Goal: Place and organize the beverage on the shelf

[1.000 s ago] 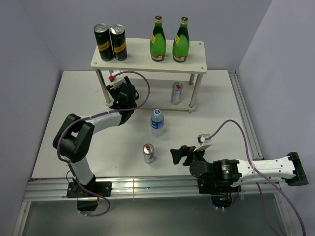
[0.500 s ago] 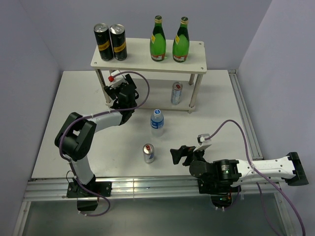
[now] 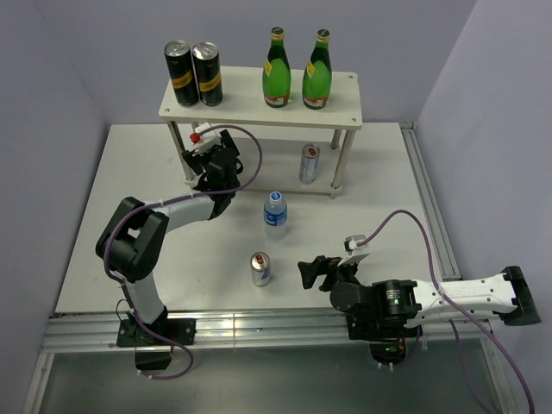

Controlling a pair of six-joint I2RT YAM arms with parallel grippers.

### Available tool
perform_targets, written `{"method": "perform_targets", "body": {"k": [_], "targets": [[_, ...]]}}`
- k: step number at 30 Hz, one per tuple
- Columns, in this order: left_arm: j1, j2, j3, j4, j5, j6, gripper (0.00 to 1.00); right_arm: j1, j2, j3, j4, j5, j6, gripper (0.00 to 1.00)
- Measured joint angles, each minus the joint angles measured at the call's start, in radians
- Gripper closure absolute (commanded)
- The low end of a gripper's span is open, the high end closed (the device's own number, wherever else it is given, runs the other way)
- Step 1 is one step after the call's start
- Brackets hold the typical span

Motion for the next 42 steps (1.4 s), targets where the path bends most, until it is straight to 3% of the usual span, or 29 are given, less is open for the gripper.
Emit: {"method": "perform_targets", "body": {"k": [20,35,42], "targets": [[-0.005,-0.027,-0.023,0.000,0.163,0.022,0.05,0.001,-0.001,0.000,0.000,0.000,0.000,0.00],[-0.019,-0.177,-0.070,-0.083,0.291,0.050,0.06,0.007,0.015,0.000,0.000,0.005,0.000,0.00],[-0.039,-0.326,-0.140,-0.175,0.346,0.039,0.06,0.008,0.016,0.000,0.000,0.008,0.000,0.00]]}}
